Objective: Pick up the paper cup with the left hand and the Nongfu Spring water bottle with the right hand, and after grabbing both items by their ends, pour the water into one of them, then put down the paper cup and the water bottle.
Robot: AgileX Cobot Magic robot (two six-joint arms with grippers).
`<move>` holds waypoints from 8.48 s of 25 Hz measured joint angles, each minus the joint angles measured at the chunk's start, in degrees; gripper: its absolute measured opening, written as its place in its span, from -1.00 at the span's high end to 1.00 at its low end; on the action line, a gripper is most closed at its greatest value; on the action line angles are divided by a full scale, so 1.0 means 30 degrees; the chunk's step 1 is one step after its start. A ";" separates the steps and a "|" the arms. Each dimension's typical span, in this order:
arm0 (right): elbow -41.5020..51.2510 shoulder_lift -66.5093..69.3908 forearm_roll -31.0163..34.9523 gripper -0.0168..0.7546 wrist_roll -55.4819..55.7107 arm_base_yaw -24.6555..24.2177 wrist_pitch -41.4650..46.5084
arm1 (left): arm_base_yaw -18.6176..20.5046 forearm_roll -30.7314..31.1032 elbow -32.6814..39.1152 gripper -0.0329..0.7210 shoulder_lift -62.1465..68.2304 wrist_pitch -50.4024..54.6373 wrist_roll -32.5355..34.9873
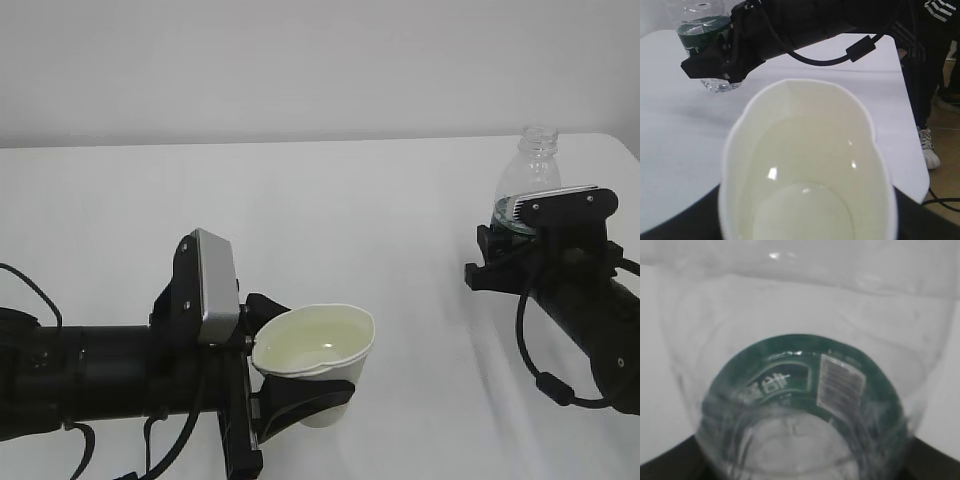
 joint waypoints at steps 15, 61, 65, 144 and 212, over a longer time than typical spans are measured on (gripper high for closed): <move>0.0000 0.0484 -0.0115 -0.23 0.0388 0.0000 -0.0874 | 0.0000 -0.1351 0.0000 -0.18 0.0000 0.0000 0.0000; 0.0000 0.0995 -0.0261 -0.23 0.0514 0.0000 -0.0919 | 0.2374 -1.2945 0.0000 -0.16 0.0000 0.0040 0.2735; 0.0000 0.0995 -0.0306 -0.23 0.0514 0.0000 -0.0919 | 0.3009 -1.3342 0.0000 -0.16 0.0000 0.0040 0.2735; 0.0000 0.0995 -0.1630 -0.23 0.0546 0.0000 -0.0957 | 0.8342 -1.7845 0.0000 -0.18 0.4185 -0.1620 0.3771; 0.0000 0.0995 -0.0201 -0.23 0.1607 0.0000 -0.0985 | 0.8342 -1.2123 0.5566 -0.65 -0.1160 -0.1693 0.2480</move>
